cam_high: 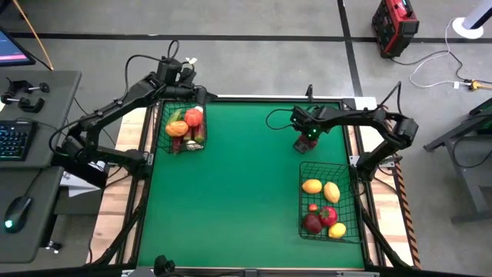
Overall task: Sort produce into baskets
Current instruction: Put the red apple into the bottom black wire basket
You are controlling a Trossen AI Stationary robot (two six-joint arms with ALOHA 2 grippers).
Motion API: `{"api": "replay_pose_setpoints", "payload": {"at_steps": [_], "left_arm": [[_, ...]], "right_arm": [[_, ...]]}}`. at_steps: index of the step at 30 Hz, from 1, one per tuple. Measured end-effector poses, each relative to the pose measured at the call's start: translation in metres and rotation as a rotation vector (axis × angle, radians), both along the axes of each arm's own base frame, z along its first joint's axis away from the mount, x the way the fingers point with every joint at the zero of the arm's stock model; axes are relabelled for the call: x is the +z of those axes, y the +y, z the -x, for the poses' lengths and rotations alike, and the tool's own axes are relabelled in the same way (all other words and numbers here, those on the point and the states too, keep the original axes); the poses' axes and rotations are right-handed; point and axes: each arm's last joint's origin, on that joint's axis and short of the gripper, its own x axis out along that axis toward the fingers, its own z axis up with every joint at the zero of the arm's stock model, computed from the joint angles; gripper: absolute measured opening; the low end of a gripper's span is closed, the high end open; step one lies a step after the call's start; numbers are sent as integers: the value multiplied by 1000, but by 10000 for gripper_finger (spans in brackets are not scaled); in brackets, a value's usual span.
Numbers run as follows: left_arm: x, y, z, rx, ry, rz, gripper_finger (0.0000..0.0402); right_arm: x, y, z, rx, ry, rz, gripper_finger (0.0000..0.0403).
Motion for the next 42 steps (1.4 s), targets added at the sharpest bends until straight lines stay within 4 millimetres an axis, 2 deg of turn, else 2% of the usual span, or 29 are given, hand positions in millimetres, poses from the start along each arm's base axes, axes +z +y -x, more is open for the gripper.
{"api": "replay_pose_setpoints", "payload": {"at_steps": [4, 8, 10, 12, 16, 20, 24, 30, 34, 36, 39, 42], "left_arm": [[0, 0, 0, 4, -3, 6, 397], [0, 0, 0, 5, -3, 6, 397], [0, 0, 0, 5, -3, 6, 397], [0, 0, 0, 4, -5, 3, 397], [1, 1, 0, 5, -9, -3, 397], [1, 1, 0, 1, 2, -23, 397], [1, 2, 0, 21, 15, -38, 397], [1, 2, 0, 43, 26, -50, 397], [1, 2, 0, 42, 26, -51, 397], [1, 2, 0, 37, 24, -59, 397], [4, 3, -1, 18, 4, -93, 397], [7, 5, -3, 9, -34, -117, 397]], "right_arm": [[0, 0, 0, 15, 0, 3, 357], [8, -1, -2, -5, 9, -5, 285], [17, -2, -5, 4, 13, -10, 280], [33, 0, -8, 31, 2, 1, 280], [80, 9, -9, 55, -89, 55, 280], [125, 33, 3, 25, -237, 94, 280], [148, 64, 23, -56, -358, 40, 280], [153, 118, 41, -118, -440, -189, 280], [146, 153, 42, -122, -367, -413, 280], [140, 168, 41, -133, -314, -457, 280], [133, 183, 39, -117, -255, -466, 322], [127, 188, 36, -109, -217, -459, 377]]}}
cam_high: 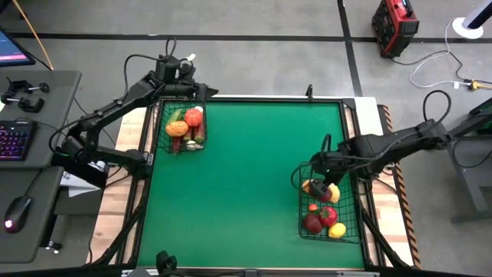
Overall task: Sort produce into baskets
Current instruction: Put the red apple into the bottom black wire basket, then return to Home Position
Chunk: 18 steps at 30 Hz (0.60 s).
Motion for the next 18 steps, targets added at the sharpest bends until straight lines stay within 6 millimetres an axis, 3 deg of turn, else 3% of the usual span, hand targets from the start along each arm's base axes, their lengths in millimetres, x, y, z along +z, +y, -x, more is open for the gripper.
{"api": "replay_pose_setpoints", "payload": {"at_steps": [9, 13, 18], "left_arm": [[16, -9, -19, -104, -196, 0, 397], [28, -33, -44, -241, -301, -54, 397], [41, -76, -73, -427, -413, -99, 379]], "right_arm": [[-3, 0, -3, 96, -16, 32, 370], [-2, -4, -3, 129, -61, 135, 370], [-1, -20, -10, 179, -138, 265, 370]]}}
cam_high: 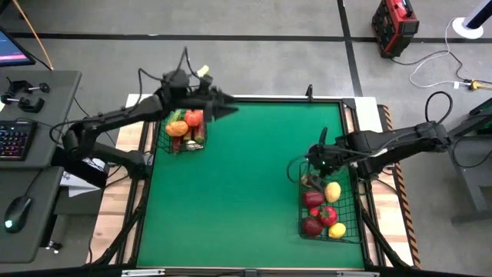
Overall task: Sort produce into baskets
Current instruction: Return to Home Position
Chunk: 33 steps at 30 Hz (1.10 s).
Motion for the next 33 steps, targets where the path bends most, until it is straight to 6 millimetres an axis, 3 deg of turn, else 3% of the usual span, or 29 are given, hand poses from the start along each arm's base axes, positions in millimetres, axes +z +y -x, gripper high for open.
{"api": "replay_pose_setpoints", "payload": {"at_steps": [4, 7, 10, 13, 16, 18, 22, 25, 33], "left_arm": [[1, -35, -14, -39, 10, 3, 315], [2, -58, -17, -59, 29, -23, 232], [-1, -73, -13, -69, 47, -35, 126], [-6, -83, 3, -66, 17, -21, 25], [-17, -94, 27, -24, -56, 6, 20], [-27, -102, 44, 3, -119, 5, 17], [-50, -113, 79, 61, -223, 19, 3], [-66, -120, 98, 67, -270, 29, 2], [-109, -131, 131, 46, -316, -13, 0]], "right_arm": [[4, -19, -11, 1, -112, 61, 369], [6, -32, -15, -30, -160, 69, 349], [7, -38, -16, -45, -179, 74, 295], [9, -37, -14, -43, -189, 72, 200], [14, -35, -12, -57, -222, 60, 72], [19, -33, -11, -69, -272, 48, 21], [31, -31, -10, -112, -394, 9, 18], [33, -28, -9, -48, -401, -64, 3], [43, -24, -16, -83, -482, -183, 11]]}}
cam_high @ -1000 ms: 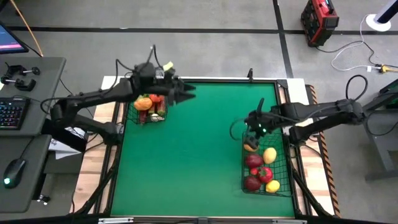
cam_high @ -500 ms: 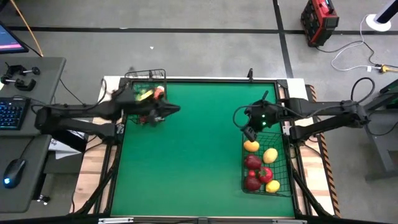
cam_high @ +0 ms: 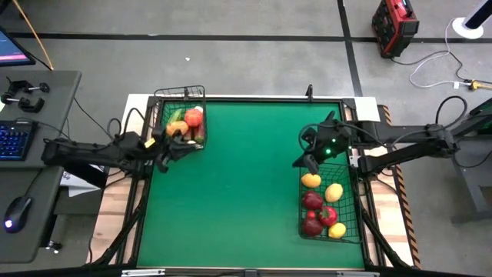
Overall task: Sort produce into baskets
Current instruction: Return to Home Position
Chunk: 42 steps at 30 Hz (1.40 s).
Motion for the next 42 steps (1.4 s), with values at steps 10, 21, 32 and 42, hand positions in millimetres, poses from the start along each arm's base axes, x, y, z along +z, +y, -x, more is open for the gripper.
{"api": "replay_pose_setpoints", "payload": {"at_steps": [10, 21, 32, 42], "left_arm": [[-42, 2, 24, 34, -78, 47, 0], [-42, 2, 29, 30, -96, 77, 0], [-46, 2, 27, 32, -58, 75, 0], [-45, 2, 27, 32, -59, 75, 0]], "right_arm": [[0, 17, 1, 100, -8, 25, 1], [-36, 30, 28, 164, -109, 68, 0], [-62, -34, 51, 9, -771, 314, 0], [-98, -20, 76, 29, -1013, 399, 0]]}}
